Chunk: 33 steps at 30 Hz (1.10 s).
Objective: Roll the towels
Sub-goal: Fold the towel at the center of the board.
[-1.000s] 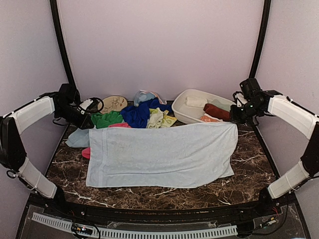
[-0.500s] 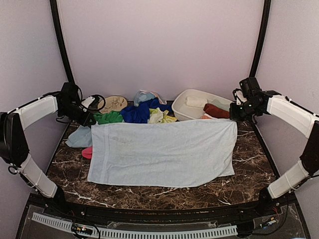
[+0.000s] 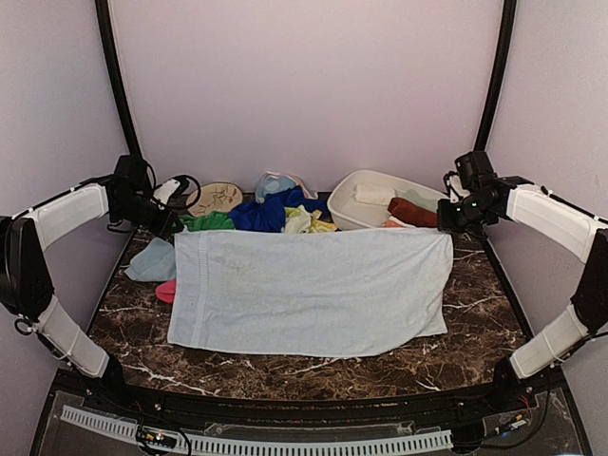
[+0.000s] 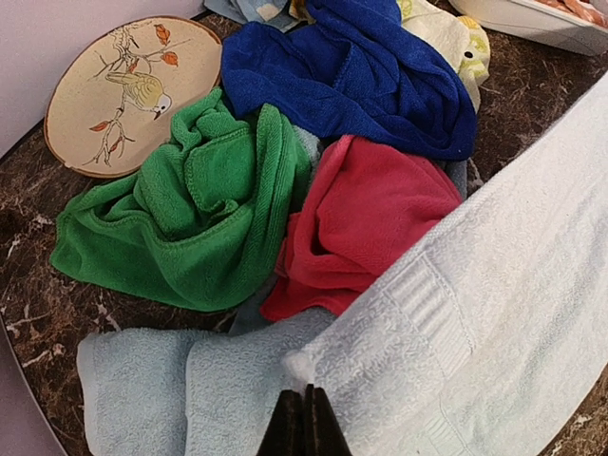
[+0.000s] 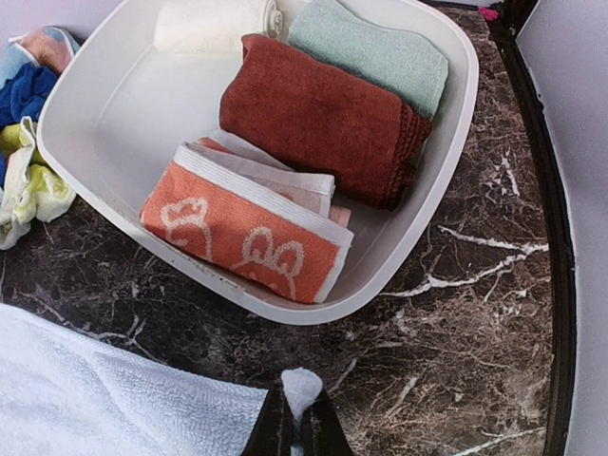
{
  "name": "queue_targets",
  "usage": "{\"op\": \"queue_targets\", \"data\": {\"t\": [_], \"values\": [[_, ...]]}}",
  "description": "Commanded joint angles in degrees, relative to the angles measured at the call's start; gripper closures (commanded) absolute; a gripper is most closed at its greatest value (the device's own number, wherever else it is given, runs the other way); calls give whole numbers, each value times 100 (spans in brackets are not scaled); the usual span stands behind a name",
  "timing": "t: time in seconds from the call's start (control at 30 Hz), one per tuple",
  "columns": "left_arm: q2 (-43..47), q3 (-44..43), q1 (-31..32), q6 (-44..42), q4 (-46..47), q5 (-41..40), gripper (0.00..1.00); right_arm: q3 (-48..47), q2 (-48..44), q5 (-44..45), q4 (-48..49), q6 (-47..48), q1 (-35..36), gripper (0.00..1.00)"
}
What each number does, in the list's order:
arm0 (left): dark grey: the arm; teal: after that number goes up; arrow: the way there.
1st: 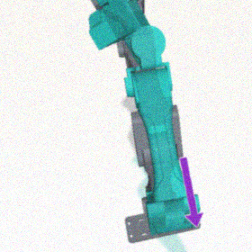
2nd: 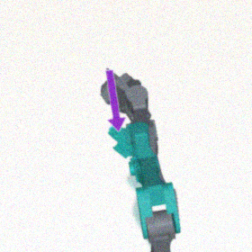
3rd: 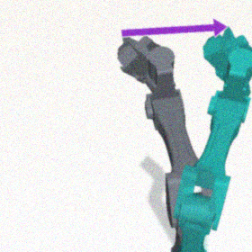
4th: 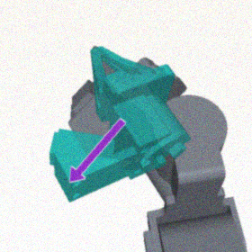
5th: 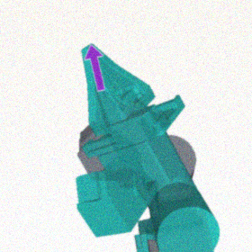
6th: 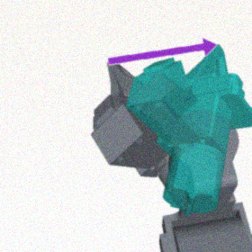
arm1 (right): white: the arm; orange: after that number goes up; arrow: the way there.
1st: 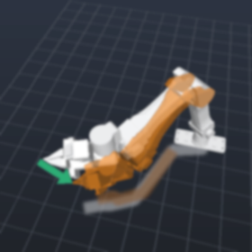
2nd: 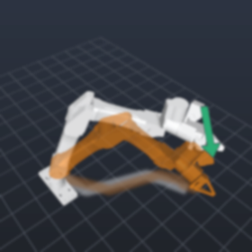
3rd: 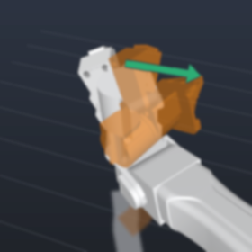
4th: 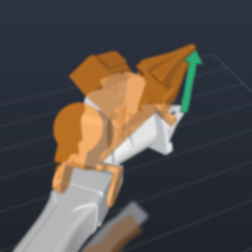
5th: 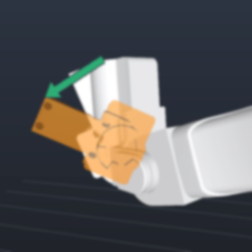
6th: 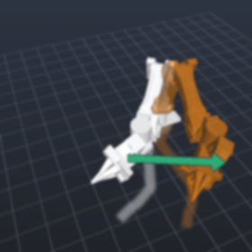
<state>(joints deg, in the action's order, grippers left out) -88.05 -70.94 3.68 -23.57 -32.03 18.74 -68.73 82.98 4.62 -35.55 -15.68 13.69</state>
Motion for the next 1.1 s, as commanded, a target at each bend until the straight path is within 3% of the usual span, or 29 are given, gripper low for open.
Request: {"op": "queue_targets", "data": {"t": [0.0, 0.33, 0.77, 1.07], "values": [[432, 346, -27, -149, 94, 135, 100, 489, -113, 130, 276, -93, 53, 100], [1311, 1491, -24, -379, 289, 431, 100, 1480, -595, 274, 387, -522, 536, 100], [621, 565, -28, -209, -88, 210, 100, 611, 100, 427, 722, -295, 487, 100], [659, 705, -32, -380, -42, 460, 100, 1482, -631, 897, 1650, 208, 498, 100]]}}
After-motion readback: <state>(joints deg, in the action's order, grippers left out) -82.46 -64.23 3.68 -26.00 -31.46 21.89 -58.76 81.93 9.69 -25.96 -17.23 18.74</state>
